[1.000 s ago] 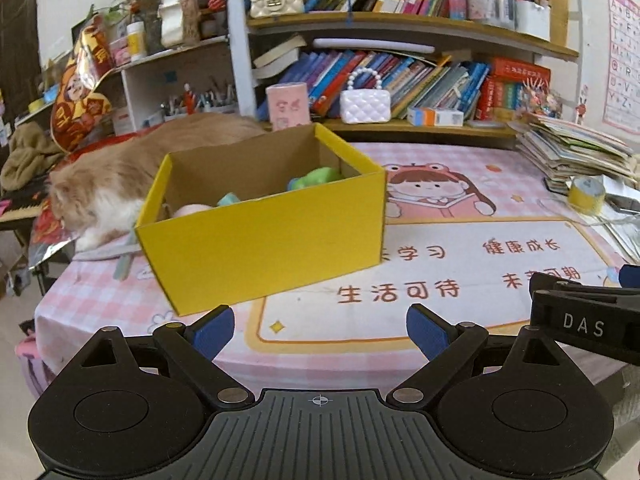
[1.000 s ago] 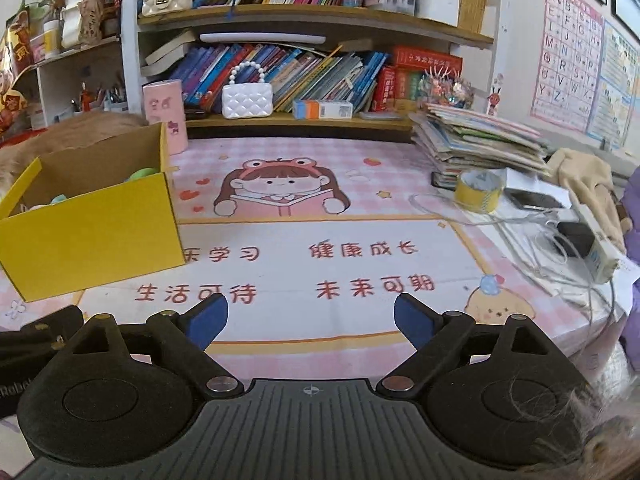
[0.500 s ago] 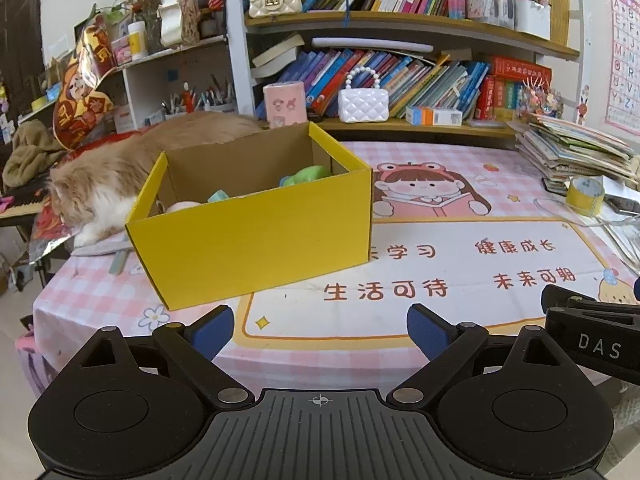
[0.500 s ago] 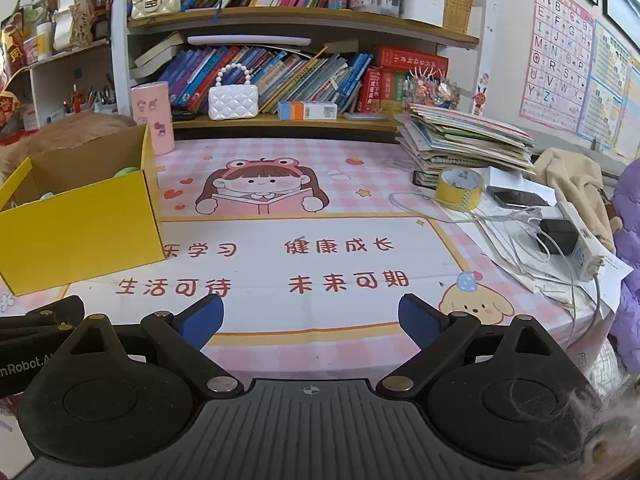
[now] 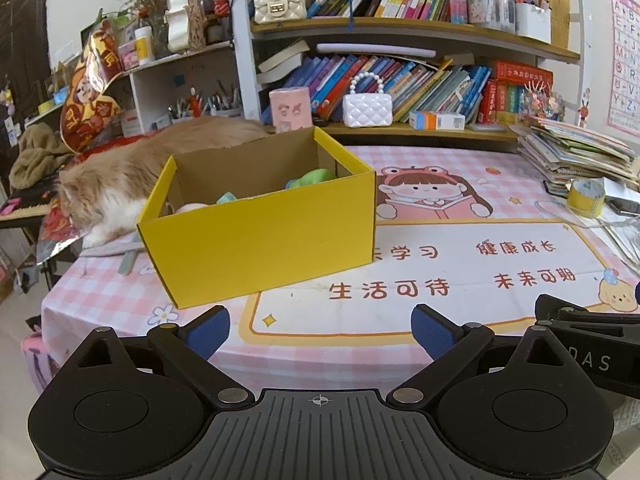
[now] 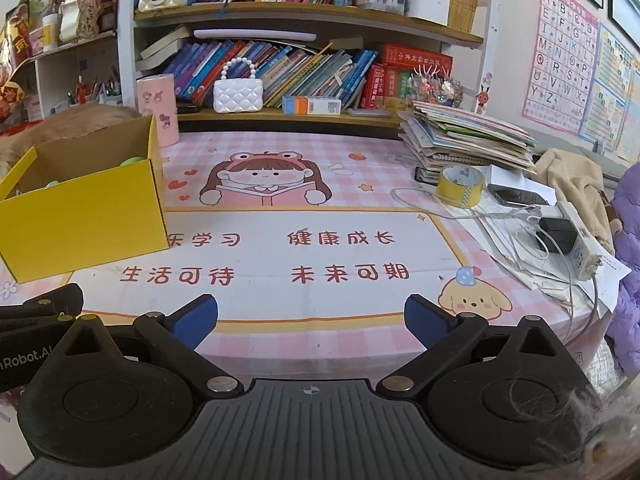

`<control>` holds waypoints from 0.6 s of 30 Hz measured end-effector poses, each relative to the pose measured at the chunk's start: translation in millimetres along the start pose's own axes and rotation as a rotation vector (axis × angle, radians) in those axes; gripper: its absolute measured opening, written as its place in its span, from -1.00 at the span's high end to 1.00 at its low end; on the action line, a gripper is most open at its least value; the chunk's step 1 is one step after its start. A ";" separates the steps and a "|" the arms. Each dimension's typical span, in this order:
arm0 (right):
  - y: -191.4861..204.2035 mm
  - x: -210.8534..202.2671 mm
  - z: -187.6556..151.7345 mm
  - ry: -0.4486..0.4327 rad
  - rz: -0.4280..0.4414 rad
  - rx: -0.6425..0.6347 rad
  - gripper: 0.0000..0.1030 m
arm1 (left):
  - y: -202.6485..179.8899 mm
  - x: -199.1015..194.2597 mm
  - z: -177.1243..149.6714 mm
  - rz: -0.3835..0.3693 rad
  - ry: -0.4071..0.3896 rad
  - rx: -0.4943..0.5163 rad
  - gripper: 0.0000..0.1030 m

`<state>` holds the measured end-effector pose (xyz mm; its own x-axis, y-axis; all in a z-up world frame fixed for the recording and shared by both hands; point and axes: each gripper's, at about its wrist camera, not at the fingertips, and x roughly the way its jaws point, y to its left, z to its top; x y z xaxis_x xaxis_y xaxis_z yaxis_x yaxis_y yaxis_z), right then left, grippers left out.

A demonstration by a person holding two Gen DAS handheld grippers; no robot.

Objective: Organize objects

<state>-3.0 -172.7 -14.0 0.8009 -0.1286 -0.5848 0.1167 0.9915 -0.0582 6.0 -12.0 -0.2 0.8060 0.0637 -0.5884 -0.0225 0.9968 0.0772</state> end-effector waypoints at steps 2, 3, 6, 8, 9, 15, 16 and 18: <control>1.1 -0.8 -0.1 -0.002 -0.003 -0.006 -0.95 | 0.4 -0.6 -0.3 0.001 0.001 -0.001 -0.92; 1.5 -1.2 -0.3 -0.004 -0.004 -0.007 -0.95 | 0.5 -0.9 -0.4 0.001 0.001 -0.002 -0.92; 2.1 -2.6 -0.7 -0.007 -0.004 -0.010 -0.95 | 0.3 -1.9 -0.5 0.005 -0.003 0.001 -0.92; 2.2 -2.9 -1.1 -0.006 -0.005 -0.011 -0.95 | -0.9 -3.0 -0.6 0.011 -0.005 0.006 -0.92; 2.2 -2.9 -1.0 -0.005 -0.005 -0.011 -0.95 | -1.1 -3.4 -0.7 0.013 -0.006 0.008 -0.92; 2.1 -4.2 -0.9 -0.010 -0.004 -0.012 -0.95 | -2.5 -7.4 -1.8 0.023 -0.012 0.009 -0.93; 1.6 -5.2 -0.9 -0.011 -0.004 -0.012 -0.95 | -2.2 -7.8 -2.0 0.023 -0.013 0.008 -0.94; 0.5 -6.9 -1.3 -0.013 -0.003 -0.012 -0.95 | -2.0 -8.7 -2.3 0.024 -0.015 0.007 -0.94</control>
<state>-9.2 -171.3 -11.0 0.8079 -0.1320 -0.5744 0.1124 0.9912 -0.0697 -2.3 -14.5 3.0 0.8142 0.0865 -0.5742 -0.0373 0.9946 0.0969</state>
